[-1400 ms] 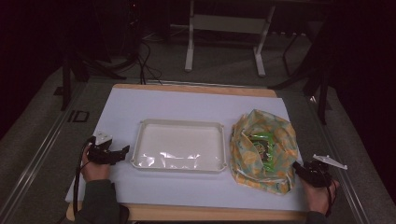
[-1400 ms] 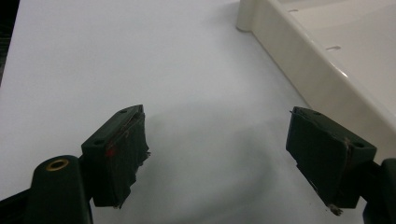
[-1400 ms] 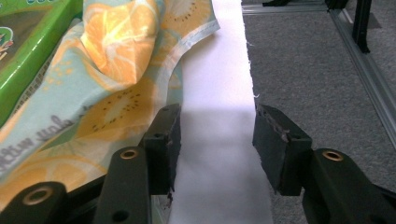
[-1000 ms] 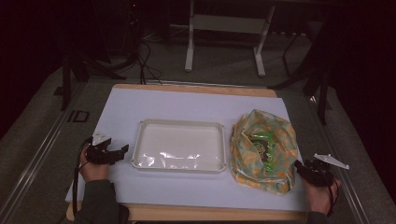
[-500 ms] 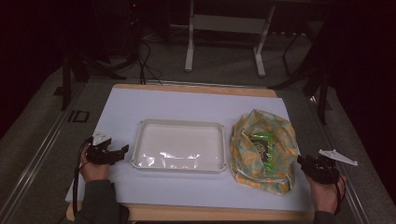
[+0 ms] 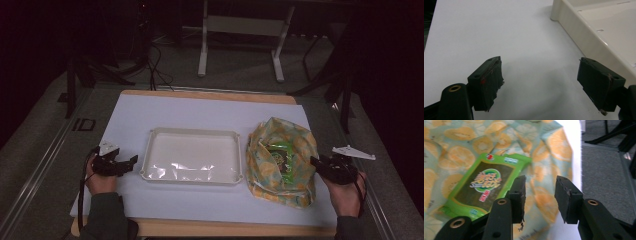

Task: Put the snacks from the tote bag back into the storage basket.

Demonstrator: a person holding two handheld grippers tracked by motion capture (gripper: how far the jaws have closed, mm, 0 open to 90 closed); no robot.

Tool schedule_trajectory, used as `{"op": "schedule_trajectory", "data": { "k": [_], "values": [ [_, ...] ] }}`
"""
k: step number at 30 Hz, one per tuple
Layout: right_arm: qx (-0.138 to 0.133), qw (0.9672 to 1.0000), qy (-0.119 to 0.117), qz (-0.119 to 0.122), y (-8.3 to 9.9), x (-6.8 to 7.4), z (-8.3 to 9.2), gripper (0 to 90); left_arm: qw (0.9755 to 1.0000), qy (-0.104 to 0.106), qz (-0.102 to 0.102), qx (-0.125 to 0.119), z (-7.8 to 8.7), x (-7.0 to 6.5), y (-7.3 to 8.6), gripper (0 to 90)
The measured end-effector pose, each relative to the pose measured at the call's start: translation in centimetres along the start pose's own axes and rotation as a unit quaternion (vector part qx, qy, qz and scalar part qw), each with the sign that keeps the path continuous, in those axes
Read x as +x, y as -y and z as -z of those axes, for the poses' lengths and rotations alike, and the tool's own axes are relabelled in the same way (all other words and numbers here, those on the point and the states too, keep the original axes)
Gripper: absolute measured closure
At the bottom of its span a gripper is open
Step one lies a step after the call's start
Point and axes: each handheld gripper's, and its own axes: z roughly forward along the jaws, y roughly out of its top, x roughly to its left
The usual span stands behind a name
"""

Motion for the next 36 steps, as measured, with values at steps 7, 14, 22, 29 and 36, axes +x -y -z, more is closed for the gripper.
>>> {"op": "schedule_trajectory", "data": {
  "k": [7,14,22,29,36],
  "values": [
    [0.029,0.9992,-0.024,0.014,-0.8,1.5,-1.6,58.1,1.0,0.0,0.0,0.0,0.0,0.0,0.0,20.6],
    [0.058,0.9973,-0.041,0.021,-1.2,2.3,-3.1,53.9,1.0,0.001,0.0,0.0,0.0,0.0,0.0,20.6],
    [0.088,0.9942,-0.062,0.008,-1.4,2.6,-4.5,48.9,1.0,-0.001,-0.001,0.003,0.0,0.0,0.0,20.6],
    [0.113,0.9903,-0.08,-0.013,-1.1,2.3,-5.4,45.3,1.0,-0.001,-0.001,0.003,0.0,0.0,0.0,20.6],
    [0.134,0.9859,-0.097,-0.026,-1.1,2.4,-6.3,40.9,1.0,-0.001,-0.001,0.003,0.0,0.0,0.0,20.6]
  ]
}}
